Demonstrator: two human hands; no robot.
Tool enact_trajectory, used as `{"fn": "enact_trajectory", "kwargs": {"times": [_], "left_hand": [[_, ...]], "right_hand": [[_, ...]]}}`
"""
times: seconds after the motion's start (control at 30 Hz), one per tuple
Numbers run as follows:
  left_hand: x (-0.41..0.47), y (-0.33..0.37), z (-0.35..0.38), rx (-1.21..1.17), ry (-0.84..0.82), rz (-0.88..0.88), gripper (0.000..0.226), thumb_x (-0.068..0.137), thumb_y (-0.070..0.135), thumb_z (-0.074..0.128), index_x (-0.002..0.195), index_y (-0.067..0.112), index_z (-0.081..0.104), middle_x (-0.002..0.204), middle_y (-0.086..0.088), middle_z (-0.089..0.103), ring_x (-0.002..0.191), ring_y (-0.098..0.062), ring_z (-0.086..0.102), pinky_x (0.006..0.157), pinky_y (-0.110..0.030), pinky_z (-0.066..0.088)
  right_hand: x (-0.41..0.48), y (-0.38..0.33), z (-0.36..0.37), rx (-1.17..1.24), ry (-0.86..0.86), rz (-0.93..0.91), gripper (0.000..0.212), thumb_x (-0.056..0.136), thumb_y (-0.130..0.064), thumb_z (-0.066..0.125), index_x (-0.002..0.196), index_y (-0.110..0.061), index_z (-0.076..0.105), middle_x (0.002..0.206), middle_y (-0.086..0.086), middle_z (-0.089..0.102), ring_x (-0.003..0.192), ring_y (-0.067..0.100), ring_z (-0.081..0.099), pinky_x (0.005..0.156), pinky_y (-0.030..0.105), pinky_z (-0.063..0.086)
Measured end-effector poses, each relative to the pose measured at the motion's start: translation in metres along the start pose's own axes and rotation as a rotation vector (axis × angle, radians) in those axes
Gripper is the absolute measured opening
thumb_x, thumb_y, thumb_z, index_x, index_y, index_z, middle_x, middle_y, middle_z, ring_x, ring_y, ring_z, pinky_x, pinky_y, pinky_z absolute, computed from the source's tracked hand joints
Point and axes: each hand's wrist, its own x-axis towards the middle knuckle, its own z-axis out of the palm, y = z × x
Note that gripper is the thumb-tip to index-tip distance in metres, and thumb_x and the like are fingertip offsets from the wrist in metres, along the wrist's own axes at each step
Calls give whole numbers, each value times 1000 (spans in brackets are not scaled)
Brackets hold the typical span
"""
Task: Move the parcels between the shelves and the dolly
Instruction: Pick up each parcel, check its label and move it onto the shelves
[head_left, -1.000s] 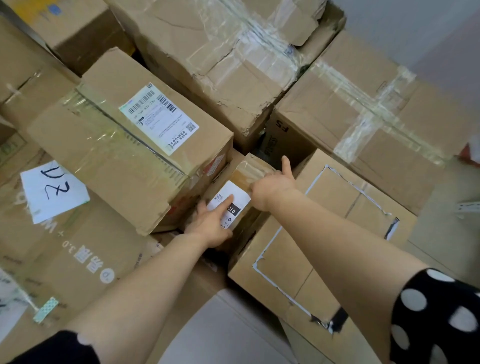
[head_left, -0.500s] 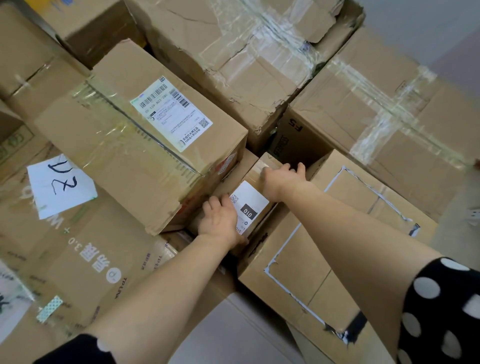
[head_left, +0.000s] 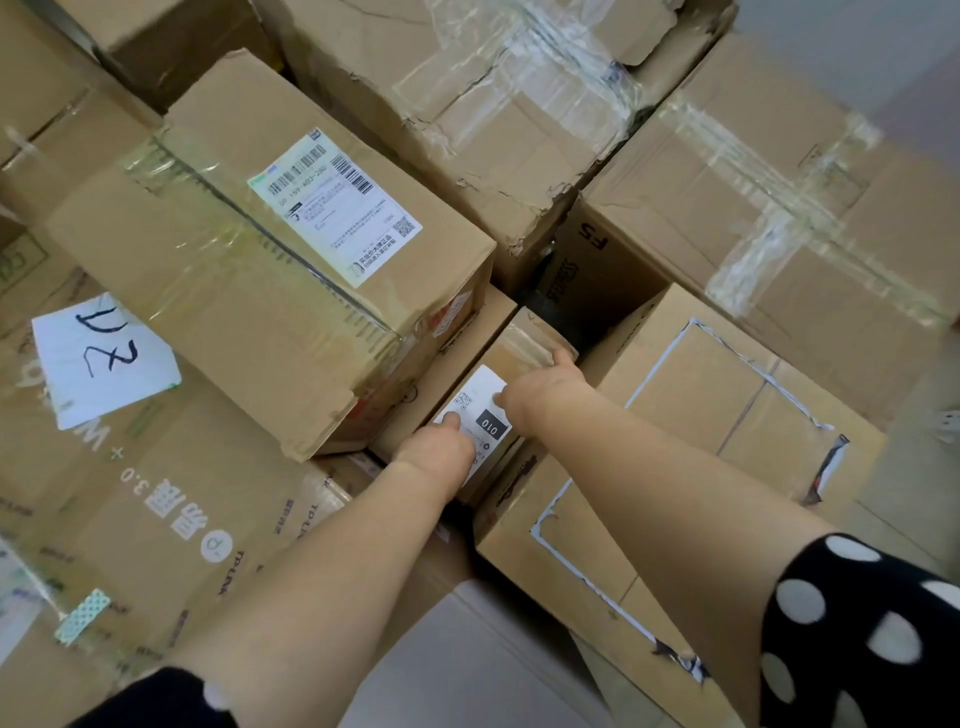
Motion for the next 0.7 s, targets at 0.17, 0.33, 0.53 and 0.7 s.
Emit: {"fn": "enact_trajectory", "kwargs": {"times": [0.17,0.33,0.53,0.7], "left_hand": [[-20,-3,-16,-51,58,-12,52,92,13,54,141,21,40,135,-9,35,121,-30,46,90,-38,46],[-74,2,-48,-68,192,45,65,91,10,54,148,20,25,135,-10,38,125,-29,40,85,-39,48],[-155,6,-86,-40,308,68,68,91,22,55,150,17,19,134,-9,40,124,-27,40,88,-39,45],[-231,7,-101,37,413,168,77,88,37,57,151,21,16,148,-7,34,137,-29,27,111,-50,29]], "right_hand": [[-25,2,-9,22,91,45,31,93,-20,51,122,-27,57,102,-3,60,120,24,49,114,46,8],[-81,7,-19,109,224,108,32,93,-23,53,124,-23,56,133,6,53,132,27,39,117,51,1],[-180,13,-17,345,371,207,81,87,-38,62,150,-17,16,156,17,13,144,34,15,116,54,9],[-283,-13,-3,611,432,361,109,76,-50,73,152,-19,1,159,15,3,146,32,8,116,54,11]]}}
